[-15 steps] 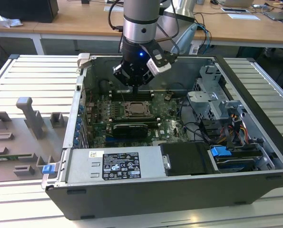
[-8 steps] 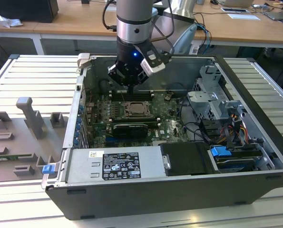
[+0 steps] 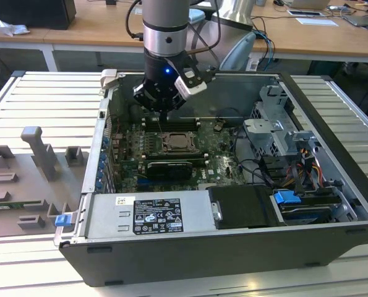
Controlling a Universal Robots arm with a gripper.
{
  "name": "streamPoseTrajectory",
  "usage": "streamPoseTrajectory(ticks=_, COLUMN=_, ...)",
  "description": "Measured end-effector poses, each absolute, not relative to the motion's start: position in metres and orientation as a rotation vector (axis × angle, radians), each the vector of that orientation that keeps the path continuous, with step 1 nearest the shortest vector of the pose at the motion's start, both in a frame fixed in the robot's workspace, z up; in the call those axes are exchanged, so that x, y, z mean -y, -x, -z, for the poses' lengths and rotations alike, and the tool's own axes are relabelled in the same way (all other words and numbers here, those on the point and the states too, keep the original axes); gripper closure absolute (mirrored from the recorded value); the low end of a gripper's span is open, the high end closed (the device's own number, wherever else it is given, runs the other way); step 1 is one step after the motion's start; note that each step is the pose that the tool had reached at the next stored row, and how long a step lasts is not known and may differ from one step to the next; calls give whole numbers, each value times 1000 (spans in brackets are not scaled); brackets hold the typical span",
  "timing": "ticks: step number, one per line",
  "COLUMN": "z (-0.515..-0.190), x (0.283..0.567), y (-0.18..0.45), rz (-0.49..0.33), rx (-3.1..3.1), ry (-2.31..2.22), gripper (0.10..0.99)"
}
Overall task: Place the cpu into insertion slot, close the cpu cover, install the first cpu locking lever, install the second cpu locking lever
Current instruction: 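Install the first cpu locking lever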
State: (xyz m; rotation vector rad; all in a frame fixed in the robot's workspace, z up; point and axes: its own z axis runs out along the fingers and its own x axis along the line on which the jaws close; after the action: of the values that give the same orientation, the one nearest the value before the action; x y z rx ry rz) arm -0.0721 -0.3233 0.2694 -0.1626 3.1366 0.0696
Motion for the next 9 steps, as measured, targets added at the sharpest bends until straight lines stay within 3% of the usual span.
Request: streamPoseTrajectory(ticks=9, z=-265, x=321, y=97, rz=-80, rx=-3129, ry=154, gripper=980)
